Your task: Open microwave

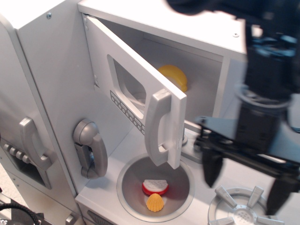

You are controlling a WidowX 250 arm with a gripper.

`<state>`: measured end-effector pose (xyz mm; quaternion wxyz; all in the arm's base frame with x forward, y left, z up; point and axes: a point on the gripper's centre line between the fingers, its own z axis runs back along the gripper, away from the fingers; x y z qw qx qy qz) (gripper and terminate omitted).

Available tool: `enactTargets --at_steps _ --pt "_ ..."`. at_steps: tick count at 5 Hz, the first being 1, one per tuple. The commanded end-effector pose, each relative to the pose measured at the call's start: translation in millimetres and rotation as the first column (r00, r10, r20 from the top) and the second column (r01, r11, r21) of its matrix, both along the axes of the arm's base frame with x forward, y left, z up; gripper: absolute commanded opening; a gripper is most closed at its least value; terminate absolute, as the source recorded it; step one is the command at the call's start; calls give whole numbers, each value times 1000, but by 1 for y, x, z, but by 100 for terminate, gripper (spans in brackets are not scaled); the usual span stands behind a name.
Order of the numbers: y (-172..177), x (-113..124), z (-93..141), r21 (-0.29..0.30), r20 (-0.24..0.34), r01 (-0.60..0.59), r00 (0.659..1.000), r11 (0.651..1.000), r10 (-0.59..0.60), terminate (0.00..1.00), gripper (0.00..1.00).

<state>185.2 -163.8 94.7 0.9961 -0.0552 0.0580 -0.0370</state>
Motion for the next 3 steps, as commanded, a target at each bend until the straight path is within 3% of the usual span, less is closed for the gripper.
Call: enactTargets --at_steps 1,2,3 --pt "15 64 35 -58 185 -83 978 995 92 0 100" --pt "43 77 35 -42 219 -130 966 991 136 0 100" --pt "80 78 31 -15 197 -176 964 984 176 0 100"
